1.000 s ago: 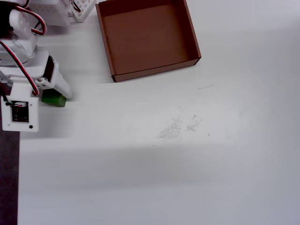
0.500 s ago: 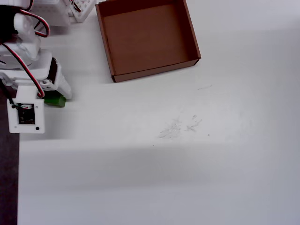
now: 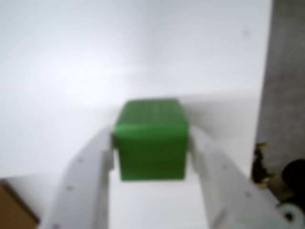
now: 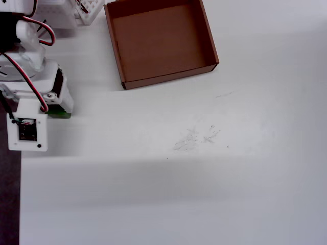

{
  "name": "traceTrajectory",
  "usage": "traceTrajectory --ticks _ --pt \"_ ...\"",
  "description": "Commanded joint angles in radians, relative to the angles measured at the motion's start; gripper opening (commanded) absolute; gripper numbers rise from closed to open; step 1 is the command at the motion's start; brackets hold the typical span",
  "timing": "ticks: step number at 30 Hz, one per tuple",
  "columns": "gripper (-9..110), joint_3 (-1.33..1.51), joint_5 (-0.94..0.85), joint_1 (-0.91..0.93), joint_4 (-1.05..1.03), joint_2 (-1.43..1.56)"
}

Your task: Grasp a green cube and put it in a box.

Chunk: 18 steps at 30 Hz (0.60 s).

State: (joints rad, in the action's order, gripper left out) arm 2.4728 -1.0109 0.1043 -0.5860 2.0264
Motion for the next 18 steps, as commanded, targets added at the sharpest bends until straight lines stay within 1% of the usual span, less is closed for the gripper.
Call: traceTrajectory --ticks 1,10,12,18 --pt "14 -0.040 0.000 -0.012 0.018 0.006" --pt "13 -0.026 0.000 -0.017 0.003 0.025" --pt "12 -0.043 0.000 -0.020 -0.041 0.034" --pt "12 -0.179 0.000 -0.041 -0.270 0.063"
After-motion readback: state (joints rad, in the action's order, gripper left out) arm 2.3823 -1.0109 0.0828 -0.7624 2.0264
